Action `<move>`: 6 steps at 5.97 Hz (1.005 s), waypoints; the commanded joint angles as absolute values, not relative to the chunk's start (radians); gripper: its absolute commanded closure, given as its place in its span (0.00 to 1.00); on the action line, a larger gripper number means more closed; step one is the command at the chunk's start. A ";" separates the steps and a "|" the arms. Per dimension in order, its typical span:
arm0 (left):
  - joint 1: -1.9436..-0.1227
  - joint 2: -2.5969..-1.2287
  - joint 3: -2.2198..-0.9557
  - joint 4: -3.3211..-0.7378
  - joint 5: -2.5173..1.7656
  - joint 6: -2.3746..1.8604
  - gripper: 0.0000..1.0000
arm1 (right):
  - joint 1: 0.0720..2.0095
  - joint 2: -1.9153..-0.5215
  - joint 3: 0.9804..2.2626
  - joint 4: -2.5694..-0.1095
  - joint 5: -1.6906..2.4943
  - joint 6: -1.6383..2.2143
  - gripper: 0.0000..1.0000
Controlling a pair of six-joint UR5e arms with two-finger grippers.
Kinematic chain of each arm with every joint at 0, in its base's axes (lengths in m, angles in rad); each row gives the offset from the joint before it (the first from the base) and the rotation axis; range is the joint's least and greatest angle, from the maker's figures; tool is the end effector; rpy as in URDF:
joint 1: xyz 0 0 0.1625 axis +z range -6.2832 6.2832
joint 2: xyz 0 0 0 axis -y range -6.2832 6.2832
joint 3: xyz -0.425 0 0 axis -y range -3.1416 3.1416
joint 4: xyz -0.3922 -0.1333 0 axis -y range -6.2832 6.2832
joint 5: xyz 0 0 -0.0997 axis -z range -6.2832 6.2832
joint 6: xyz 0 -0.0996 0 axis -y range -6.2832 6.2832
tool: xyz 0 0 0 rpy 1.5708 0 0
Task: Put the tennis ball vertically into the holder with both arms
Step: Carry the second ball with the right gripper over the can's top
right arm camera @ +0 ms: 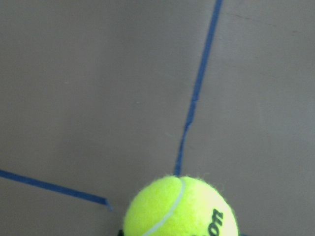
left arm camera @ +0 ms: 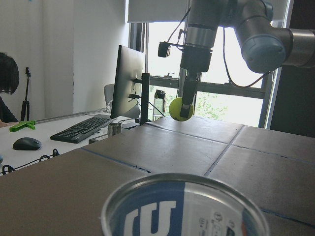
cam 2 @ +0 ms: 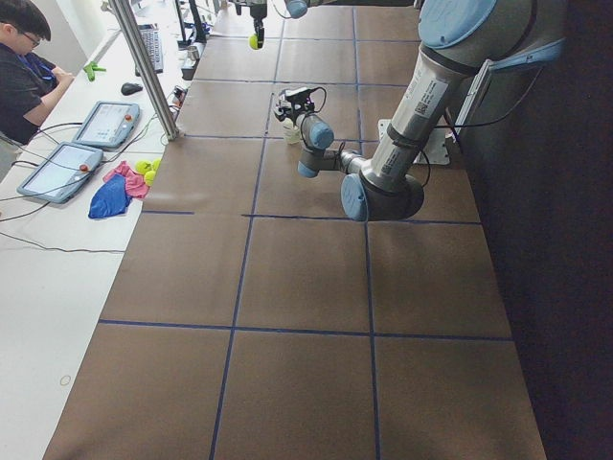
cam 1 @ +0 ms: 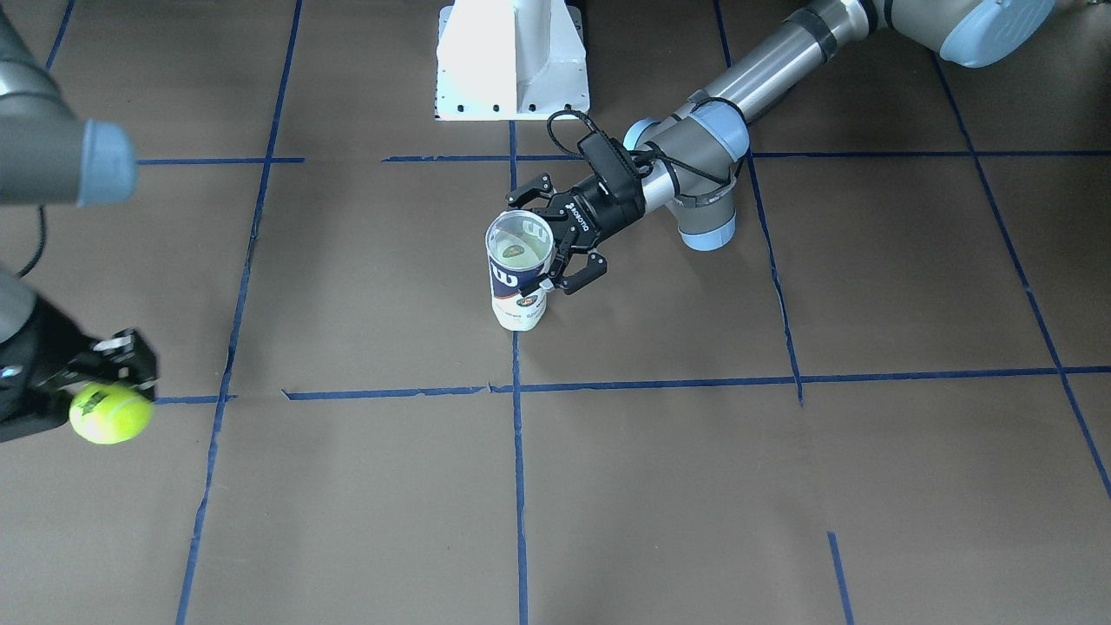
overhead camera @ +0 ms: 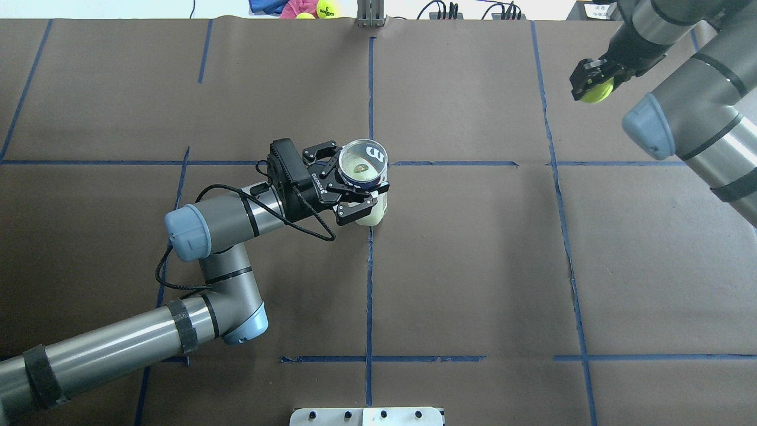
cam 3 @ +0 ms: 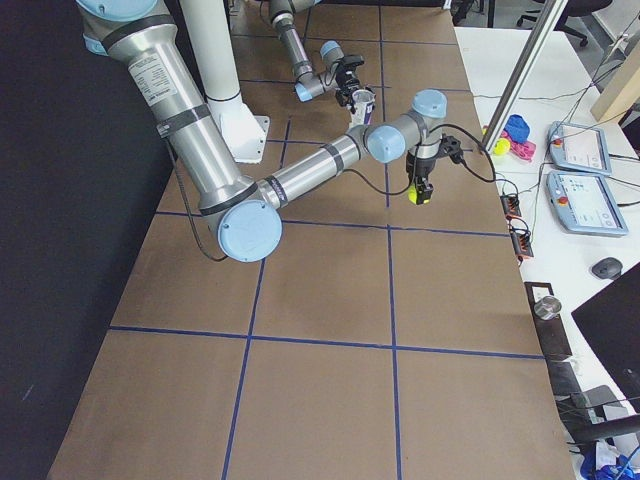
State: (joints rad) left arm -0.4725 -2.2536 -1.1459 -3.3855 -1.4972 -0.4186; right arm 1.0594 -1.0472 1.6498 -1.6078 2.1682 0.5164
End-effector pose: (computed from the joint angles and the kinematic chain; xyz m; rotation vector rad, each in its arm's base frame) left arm 0.5473 -0.4377 0.2570 1.5472 1.4033 0.3396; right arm -0.2575 -0.6168 0.3244 0.1919 -0.7757 -0.1642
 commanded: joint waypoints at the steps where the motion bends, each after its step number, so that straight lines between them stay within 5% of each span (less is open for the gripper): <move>1: -0.472 -2.255 -1.146 -3.384 -1.497 -0.419 0.16 | 0.942 -0.901 1.822 -1.825 2.164 0.796 0.98; 6: -0.469 -2.255 -1.143 -3.384 -1.497 -0.414 0.16 | 0.779 -0.652 1.784 -1.925 2.083 1.063 0.97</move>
State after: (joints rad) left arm -0.4700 -2.2549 -1.1433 -3.3840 -1.4972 -0.4146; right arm 0.7940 -0.6915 1.8102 -1.9127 2.0879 1.0443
